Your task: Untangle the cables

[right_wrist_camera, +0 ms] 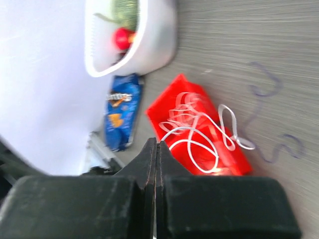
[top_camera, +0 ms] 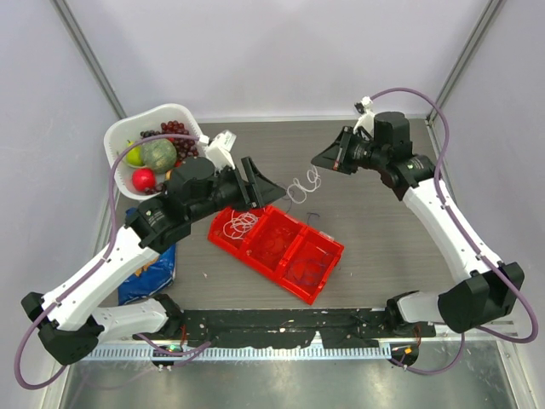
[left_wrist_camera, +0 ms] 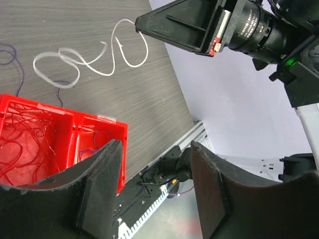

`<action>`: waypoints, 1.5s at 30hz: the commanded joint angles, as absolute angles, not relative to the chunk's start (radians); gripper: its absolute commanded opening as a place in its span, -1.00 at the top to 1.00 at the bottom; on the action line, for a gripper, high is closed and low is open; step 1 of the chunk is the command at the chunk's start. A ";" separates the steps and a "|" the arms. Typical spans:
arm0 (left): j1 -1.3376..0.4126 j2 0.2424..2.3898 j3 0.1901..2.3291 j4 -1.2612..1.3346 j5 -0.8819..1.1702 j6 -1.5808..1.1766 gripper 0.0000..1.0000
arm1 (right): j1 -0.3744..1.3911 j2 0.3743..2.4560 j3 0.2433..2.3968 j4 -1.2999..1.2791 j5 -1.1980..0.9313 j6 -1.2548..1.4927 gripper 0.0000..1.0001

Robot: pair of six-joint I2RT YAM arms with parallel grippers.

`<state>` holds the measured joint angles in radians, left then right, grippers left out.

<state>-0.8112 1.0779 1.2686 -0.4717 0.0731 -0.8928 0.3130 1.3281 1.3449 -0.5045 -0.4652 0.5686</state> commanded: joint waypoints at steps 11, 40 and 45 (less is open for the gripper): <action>-0.807 1.065 1.301 -0.564 -0.156 -0.683 -0.19 | 0.314 1.241 1.160 0.325 -0.956 1.167 0.99; -0.807 1.138 1.223 -0.253 0.046 -0.376 0.99 | 0.419 1.269 1.192 0.399 -0.965 1.243 0.99; -0.807 1.069 1.198 -0.302 0.009 -0.414 1.00 | 0.419 1.276 1.278 -0.061 -0.835 0.949 0.87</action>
